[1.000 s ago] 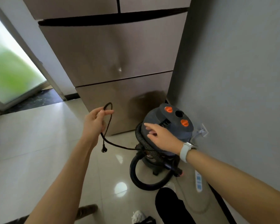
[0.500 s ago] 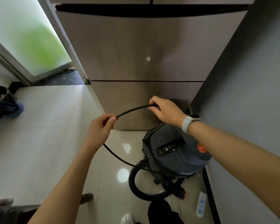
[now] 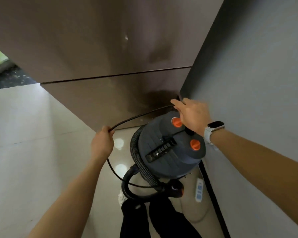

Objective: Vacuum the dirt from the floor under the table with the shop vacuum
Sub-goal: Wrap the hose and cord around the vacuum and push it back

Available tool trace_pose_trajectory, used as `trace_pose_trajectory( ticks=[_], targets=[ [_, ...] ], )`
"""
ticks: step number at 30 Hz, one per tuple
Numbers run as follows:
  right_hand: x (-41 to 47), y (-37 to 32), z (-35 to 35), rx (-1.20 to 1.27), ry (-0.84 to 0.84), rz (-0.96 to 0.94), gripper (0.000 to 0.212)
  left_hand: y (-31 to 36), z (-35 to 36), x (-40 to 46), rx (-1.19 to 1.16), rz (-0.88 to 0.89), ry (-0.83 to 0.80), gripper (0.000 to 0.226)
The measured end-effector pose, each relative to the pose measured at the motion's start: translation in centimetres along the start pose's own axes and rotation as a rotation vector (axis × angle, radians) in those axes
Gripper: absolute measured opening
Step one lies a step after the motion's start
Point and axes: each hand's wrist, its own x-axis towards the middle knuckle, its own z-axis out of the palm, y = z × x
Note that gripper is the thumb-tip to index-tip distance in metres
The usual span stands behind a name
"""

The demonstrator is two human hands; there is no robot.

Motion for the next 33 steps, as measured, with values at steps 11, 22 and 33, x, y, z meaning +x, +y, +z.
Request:
trace_pose_trajectory(
  ticks=[11, 22, 33],
  targets=[
    [-1.3, 2.7, -3.3, -0.222, 0.020, 0.155, 0.042, 5.2, 3.0, 5.3, -0.032, -0.042, -0.068, 0.037],
    [-5.5, 5.5, 2.2, -0.191, -0.168, 0.418, 0.043, 8.6, 8.3, 10.1, -0.121, -0.041, -0.264, 0.036],
    [-8.3, 8.8, 12.3, 0.089, -0.483, 0.672, 0.015, 9.6, 18.4, 5.9, -0.179, 0.278, -0.406, 0.056]
  ],
)
